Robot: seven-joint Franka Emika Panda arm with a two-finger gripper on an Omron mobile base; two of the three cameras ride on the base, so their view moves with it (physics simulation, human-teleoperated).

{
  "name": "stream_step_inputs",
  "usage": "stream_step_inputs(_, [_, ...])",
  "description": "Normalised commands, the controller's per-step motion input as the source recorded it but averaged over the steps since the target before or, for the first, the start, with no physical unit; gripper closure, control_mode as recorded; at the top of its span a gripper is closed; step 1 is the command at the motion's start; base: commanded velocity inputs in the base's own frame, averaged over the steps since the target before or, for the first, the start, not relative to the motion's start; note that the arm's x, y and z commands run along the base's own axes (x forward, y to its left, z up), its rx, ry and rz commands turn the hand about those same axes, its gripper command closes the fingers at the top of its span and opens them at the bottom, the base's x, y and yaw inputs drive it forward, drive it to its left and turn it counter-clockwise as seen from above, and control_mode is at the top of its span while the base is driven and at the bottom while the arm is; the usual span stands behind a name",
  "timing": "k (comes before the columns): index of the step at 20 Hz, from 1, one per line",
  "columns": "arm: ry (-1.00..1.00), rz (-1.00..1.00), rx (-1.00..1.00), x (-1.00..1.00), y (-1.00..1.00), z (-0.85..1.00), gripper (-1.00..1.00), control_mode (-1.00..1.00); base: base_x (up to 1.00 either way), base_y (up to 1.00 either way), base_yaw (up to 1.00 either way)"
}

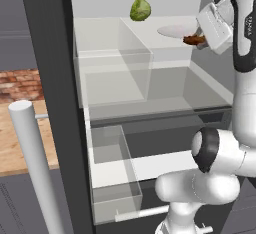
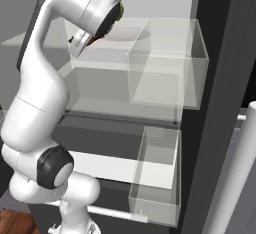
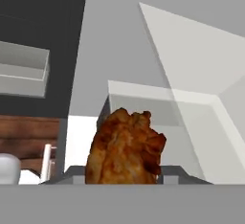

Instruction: Retrieve the chicken drumstick from the fridge and place it on the saucepan with marinade on the stove.

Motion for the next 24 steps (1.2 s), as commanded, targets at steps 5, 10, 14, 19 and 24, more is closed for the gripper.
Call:
stream_step_inputs(5, [-0.08,0.0,0.0,-1.0,0.39,-0.33,1.0,-1.0,0.0,0.0,0.0])
stream_step_inputs(10, [-0.33,-0.02,0.01,-1.0,0.19,-0.43,1.0,-1.0,0.0,0.0,0.0])
stream_step_inputs(14, [-0.6,-0.15,0.02,-1.0,0.0,-0.04,1.0,-1.0,0.0,0.0,0.0])
stream_step_inputs(19, [-0.45,-0.17,0.0,-0.92,0.0,0.0,1.0,-1.0,0.0,0.0,0.0])
stream_step_inputs(24, [-0.18,-0.07,0.0,-0.55,0.0,0.0,1.0,-1.0,0.0,0.0,0.0])
